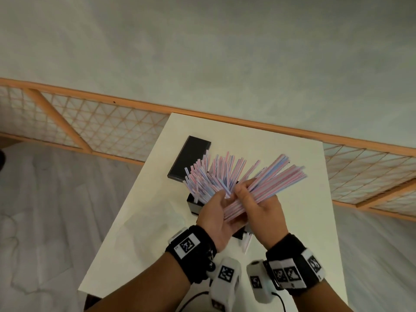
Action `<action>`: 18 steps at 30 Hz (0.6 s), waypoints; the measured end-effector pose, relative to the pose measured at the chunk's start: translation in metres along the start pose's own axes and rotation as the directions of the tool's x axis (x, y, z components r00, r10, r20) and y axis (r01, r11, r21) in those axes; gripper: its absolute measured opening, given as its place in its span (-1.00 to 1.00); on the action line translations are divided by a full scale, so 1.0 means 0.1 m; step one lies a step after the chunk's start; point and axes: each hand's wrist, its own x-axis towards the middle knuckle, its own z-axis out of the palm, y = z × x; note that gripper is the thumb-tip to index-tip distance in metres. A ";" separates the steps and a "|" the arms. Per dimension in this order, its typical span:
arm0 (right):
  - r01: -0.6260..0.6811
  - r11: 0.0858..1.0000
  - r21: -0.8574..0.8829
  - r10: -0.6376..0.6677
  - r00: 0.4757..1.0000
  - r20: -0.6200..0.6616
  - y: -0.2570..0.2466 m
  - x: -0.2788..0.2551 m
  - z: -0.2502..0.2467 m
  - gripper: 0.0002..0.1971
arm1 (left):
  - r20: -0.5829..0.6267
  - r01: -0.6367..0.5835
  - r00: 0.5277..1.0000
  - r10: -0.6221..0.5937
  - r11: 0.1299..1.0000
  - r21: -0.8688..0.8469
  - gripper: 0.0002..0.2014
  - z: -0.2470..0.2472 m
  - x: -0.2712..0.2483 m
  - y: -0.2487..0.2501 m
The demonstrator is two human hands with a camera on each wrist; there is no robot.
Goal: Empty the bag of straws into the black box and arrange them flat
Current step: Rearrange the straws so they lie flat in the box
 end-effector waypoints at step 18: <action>0.173 0.758 -0.629 0.203 0.854 0.479 0.69 0.45 -0.16 -0.81 | -0.111 -0.164 0.960 0.258 0.838 0.520 -0.90 -0.58 0.21 0.03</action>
